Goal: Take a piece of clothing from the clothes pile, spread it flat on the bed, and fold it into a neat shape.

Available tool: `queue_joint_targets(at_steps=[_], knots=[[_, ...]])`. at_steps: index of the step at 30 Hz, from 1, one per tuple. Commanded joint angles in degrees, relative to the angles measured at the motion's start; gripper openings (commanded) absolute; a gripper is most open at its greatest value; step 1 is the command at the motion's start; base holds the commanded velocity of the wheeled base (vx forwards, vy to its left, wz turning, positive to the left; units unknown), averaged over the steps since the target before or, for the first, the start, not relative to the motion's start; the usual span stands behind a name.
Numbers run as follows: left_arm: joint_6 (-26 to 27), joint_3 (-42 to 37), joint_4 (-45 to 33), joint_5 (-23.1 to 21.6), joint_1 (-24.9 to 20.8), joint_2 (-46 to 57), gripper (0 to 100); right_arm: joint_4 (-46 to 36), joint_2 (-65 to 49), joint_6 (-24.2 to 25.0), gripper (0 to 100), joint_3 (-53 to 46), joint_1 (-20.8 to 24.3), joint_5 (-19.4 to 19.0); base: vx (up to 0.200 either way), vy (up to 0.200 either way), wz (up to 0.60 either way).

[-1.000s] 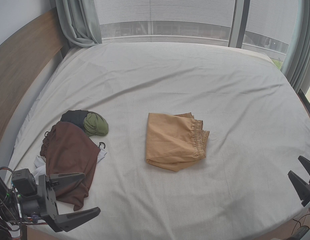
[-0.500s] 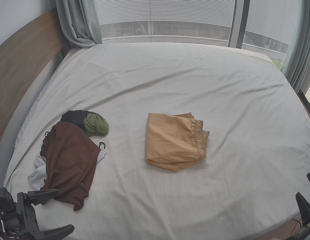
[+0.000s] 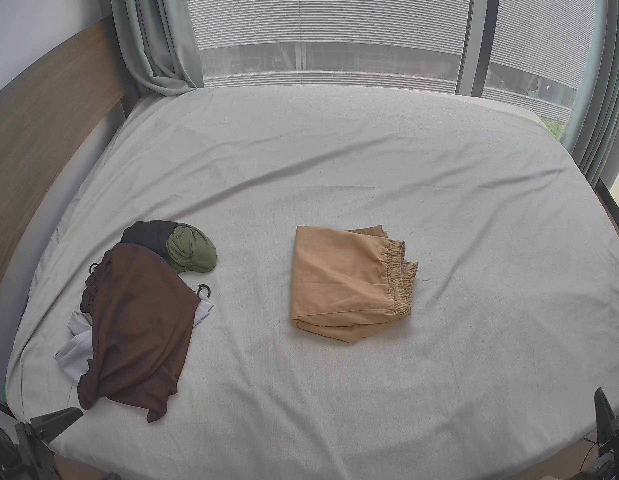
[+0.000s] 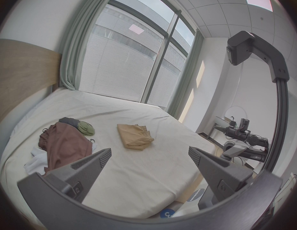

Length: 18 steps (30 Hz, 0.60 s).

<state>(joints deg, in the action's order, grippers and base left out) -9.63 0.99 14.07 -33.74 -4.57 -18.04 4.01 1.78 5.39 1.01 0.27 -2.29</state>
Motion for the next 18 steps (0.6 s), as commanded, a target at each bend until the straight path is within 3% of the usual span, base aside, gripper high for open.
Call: queue_joint_targets(at_steps=[1,3,6,11,18], knots=[[0.7,-1.0,-6.9,0.0,7.0,12.9,100,-1.4,-1.8,-1.4,100,-1.0,-0.4,7.4,0.0,0.0,0.0],[3.0,-1.0,-10.4,1.8,7.5,13.8,100,-1.4,-1.8,-1.3,100,-1.0,-0.4,7.4,0.0,0.0,0.0],[3.9,-1.0,-10.1,9.2,7.5,13.7,100,-1.5,-1.8,-1.3,100,-1.0,-0.3,7.5,0.0,0.0,0.0],[5.3,-1.0,-10.1,14.4,7.5,13.7,100,-1.5,-1.8,-1.9,100,-1.0,-0.4,7.5,0.0,0.0,0.0],[10.2,-1.0,-10.4,26.1,7.5,13.7,100,-3.7,-1.8,-3.2,100,-1.0,-0.4,5.3,0.0,0.0,0.0]])
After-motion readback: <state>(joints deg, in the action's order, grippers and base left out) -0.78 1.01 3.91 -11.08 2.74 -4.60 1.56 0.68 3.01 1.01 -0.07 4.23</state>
